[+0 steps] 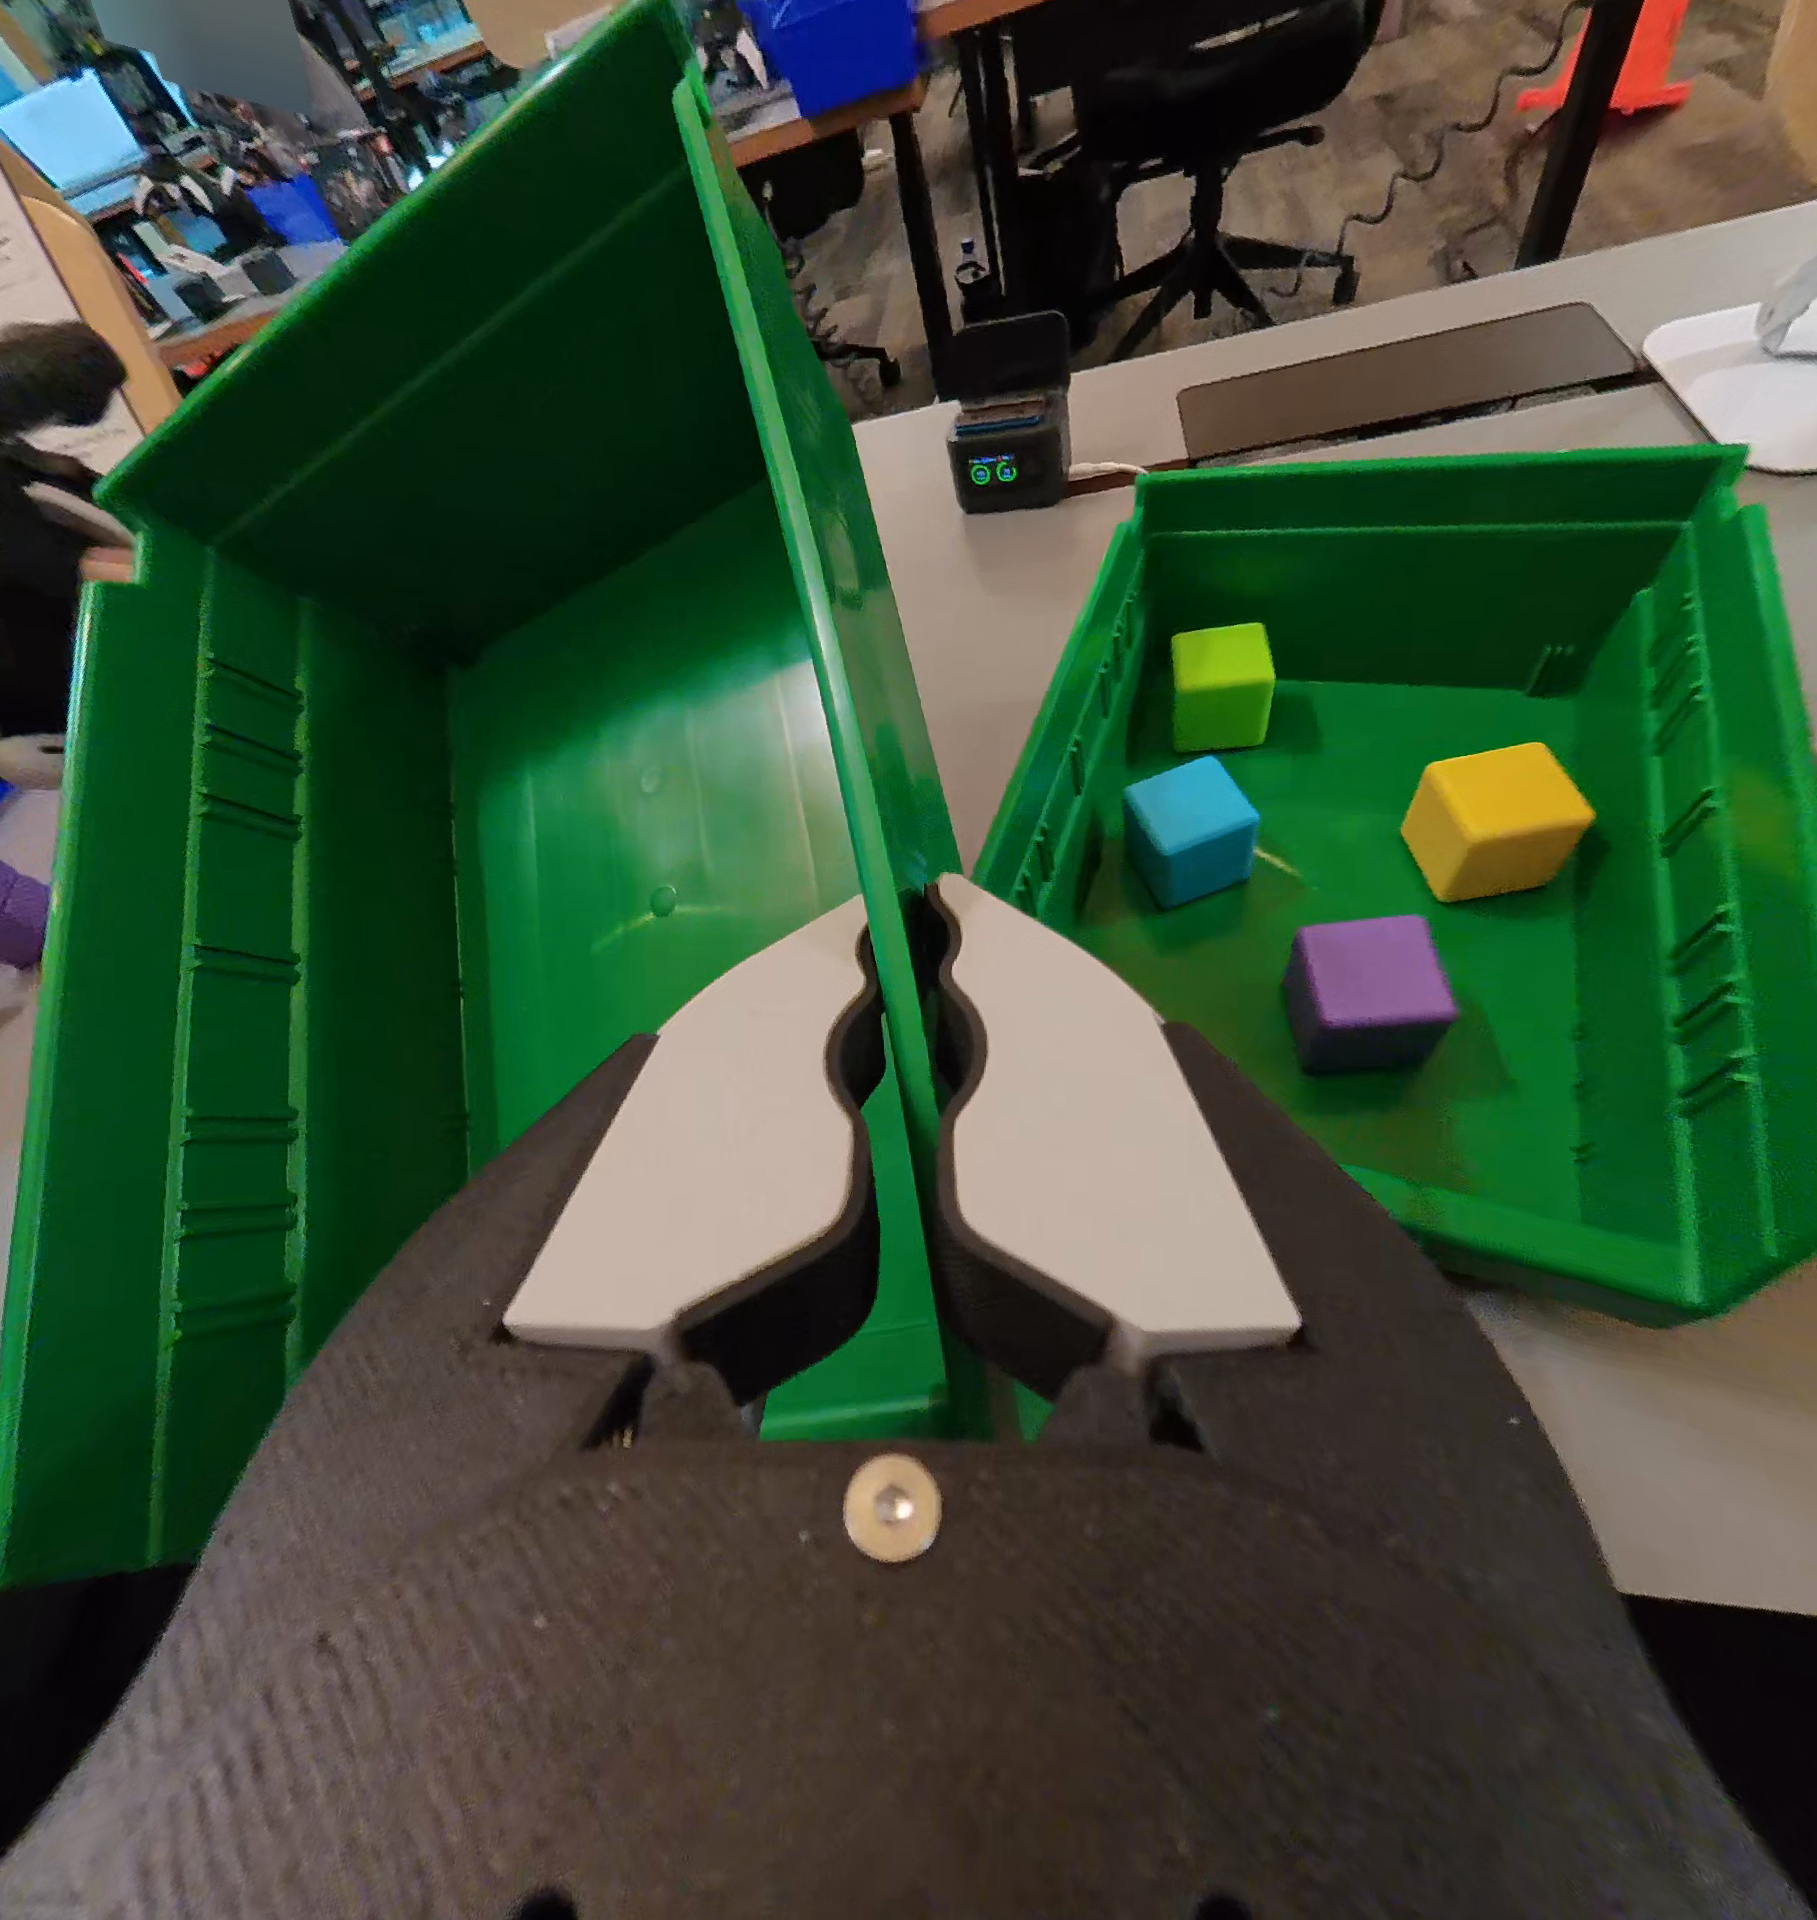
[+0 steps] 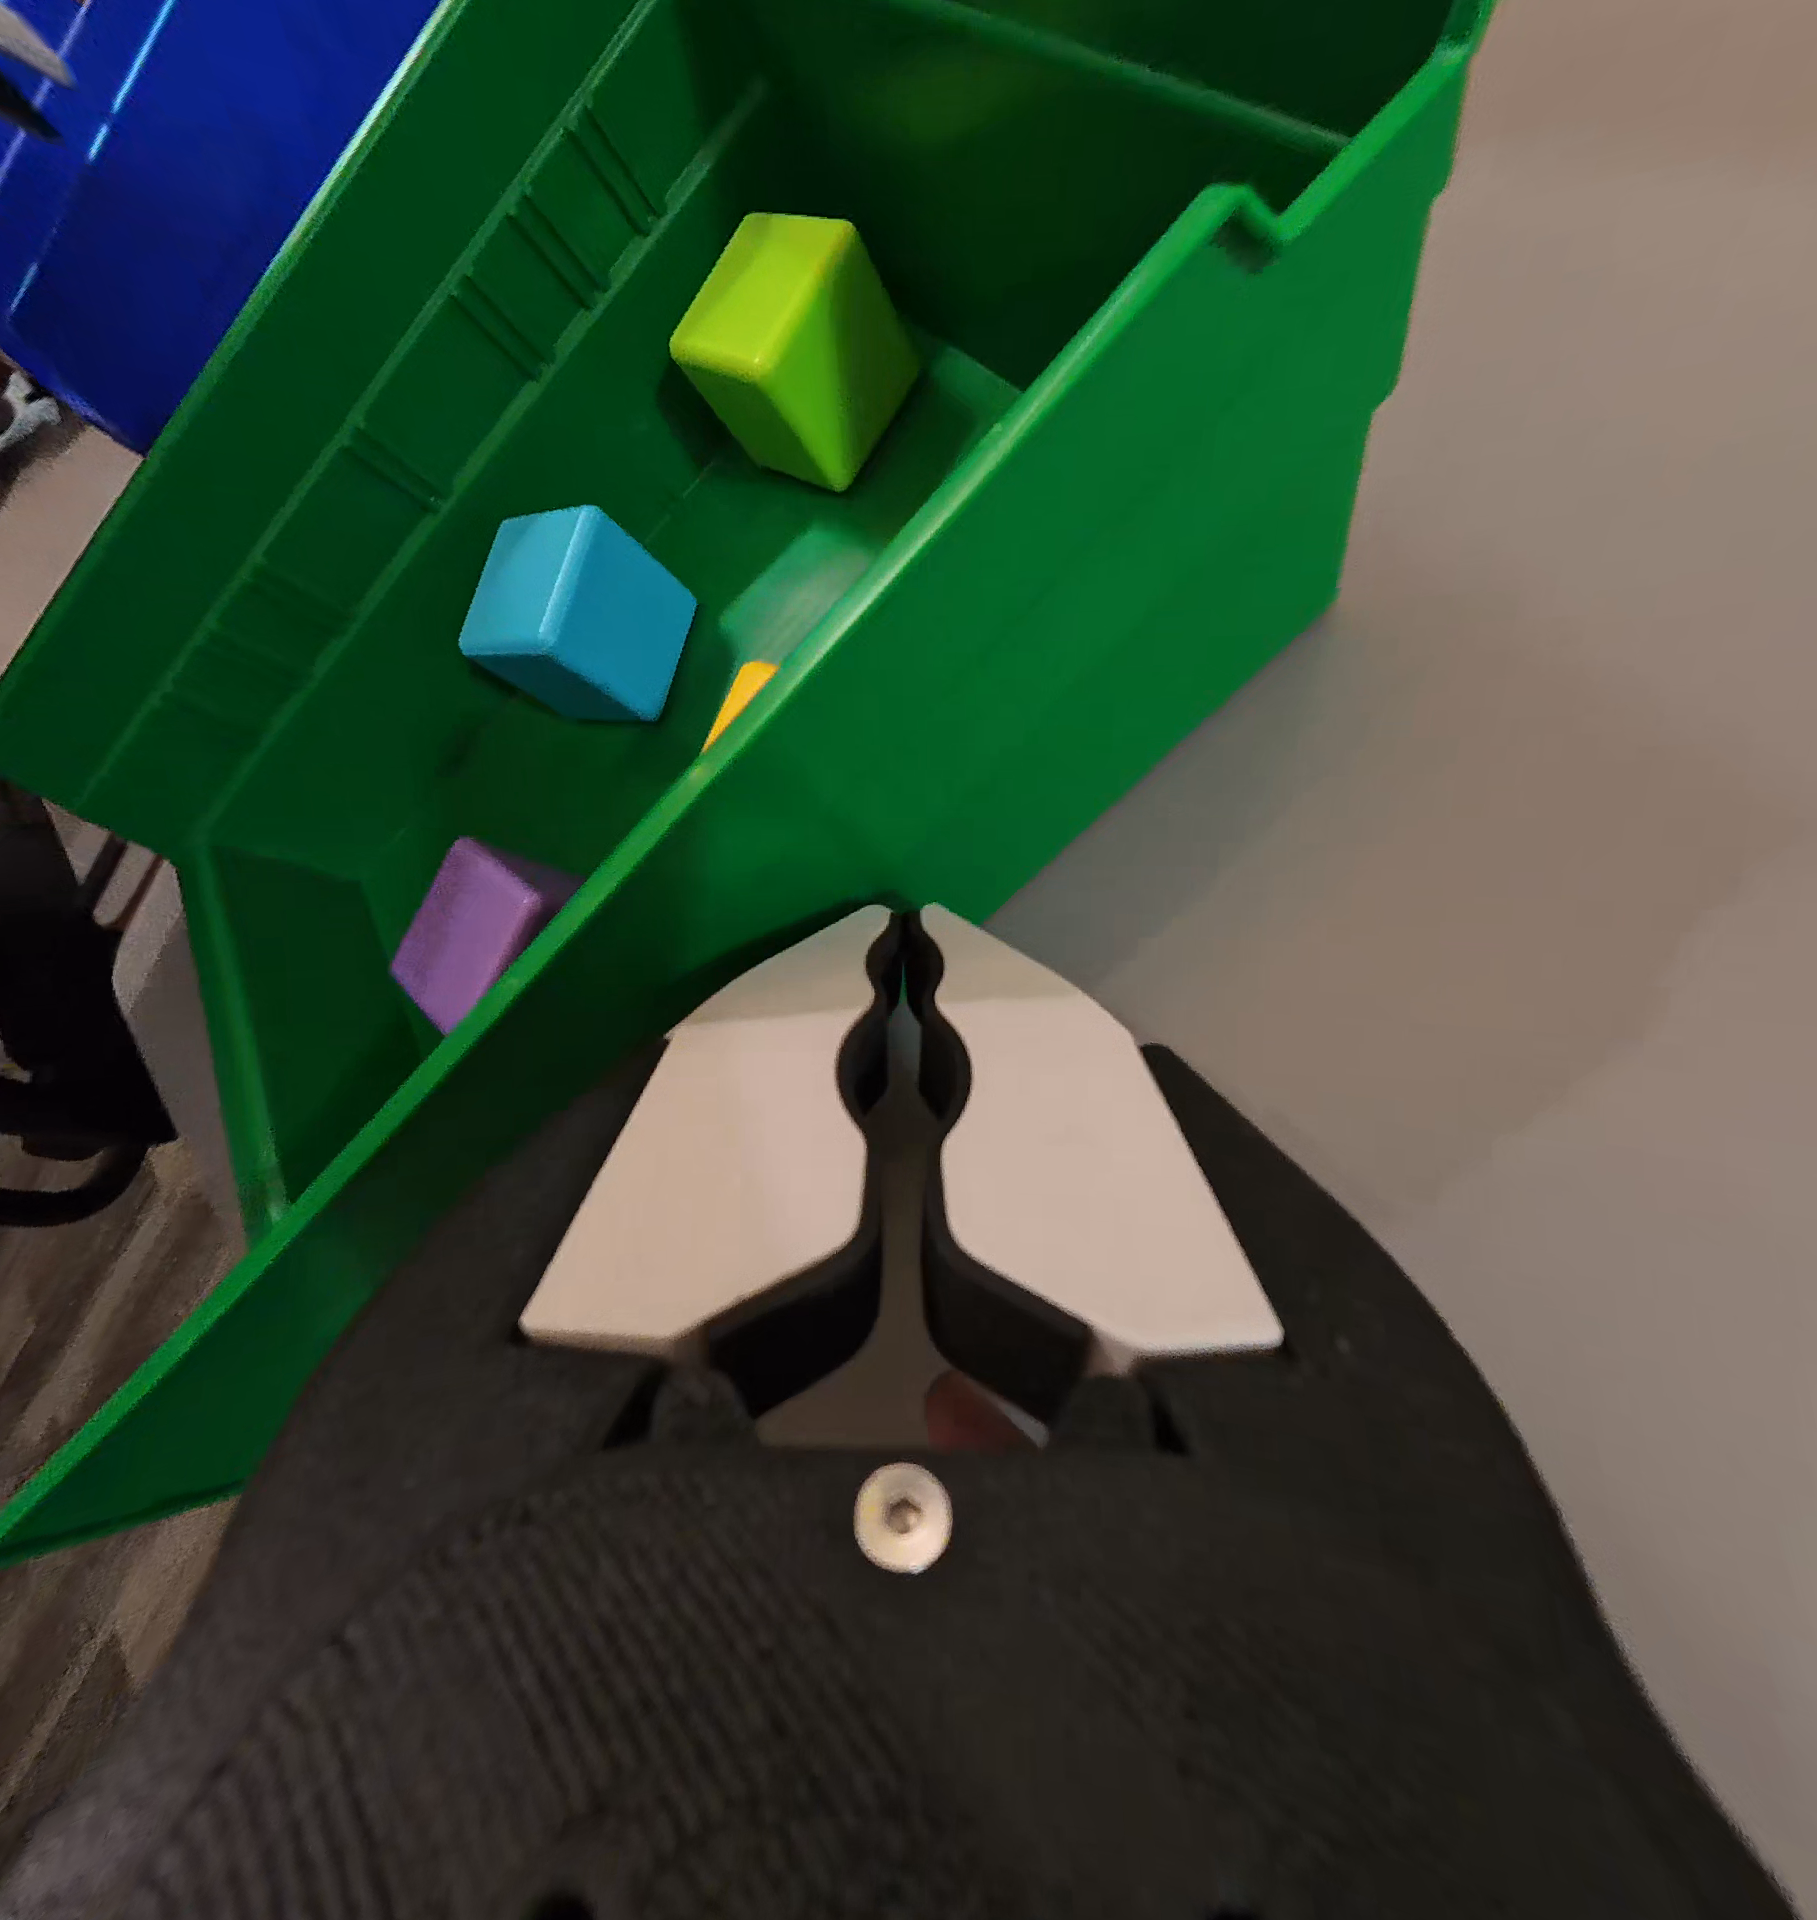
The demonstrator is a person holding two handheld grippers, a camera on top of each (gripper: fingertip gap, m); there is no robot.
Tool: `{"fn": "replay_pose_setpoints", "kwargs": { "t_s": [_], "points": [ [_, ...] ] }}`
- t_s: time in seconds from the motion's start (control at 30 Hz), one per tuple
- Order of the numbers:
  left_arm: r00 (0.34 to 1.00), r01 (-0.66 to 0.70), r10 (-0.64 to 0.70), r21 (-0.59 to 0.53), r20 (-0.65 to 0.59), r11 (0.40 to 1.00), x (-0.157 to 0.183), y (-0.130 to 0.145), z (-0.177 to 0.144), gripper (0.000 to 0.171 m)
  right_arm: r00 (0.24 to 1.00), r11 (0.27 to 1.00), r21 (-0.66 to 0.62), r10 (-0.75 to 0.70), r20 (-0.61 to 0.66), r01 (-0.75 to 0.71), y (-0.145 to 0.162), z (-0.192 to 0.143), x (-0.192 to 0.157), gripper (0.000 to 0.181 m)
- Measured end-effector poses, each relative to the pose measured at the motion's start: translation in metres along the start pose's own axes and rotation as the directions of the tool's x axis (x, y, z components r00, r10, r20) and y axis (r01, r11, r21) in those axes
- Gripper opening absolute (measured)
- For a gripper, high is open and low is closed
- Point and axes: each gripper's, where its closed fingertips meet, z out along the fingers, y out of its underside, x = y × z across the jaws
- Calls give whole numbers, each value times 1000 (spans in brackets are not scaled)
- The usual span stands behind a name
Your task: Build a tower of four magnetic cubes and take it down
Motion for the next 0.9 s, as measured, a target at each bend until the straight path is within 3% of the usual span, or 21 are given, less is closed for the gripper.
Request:
{"fn": "replay_pose_setpoints", "kwargs": {
  "t_s": [0.27, 0.6, 0.77, 0.9],
  "points": [
    [1000, -12, 12, 19, 14, 1000, -2, -5, -5, 7, 998, 997, 56, -42, -45, 44, -50, 36, -3, 0],
    [1000, -17, 16, 10, 10, 1000, 1, -5, -3, 7, 1000, 999, 51, -12, 10, 11, -68, 60, -21, 0],
    [1000, -8, 9, 40, -16, 999, 6, -14, -9, 7, 996, 1000, 23, -1, 90, -2, -57, 51, -34, 1],
    [999, -35, 37, 68, -35, 997, 19, -27, -17, 7, 983, 999, 48, 10, 181, -19, -49, 13, -40, 0]
  ]
}}
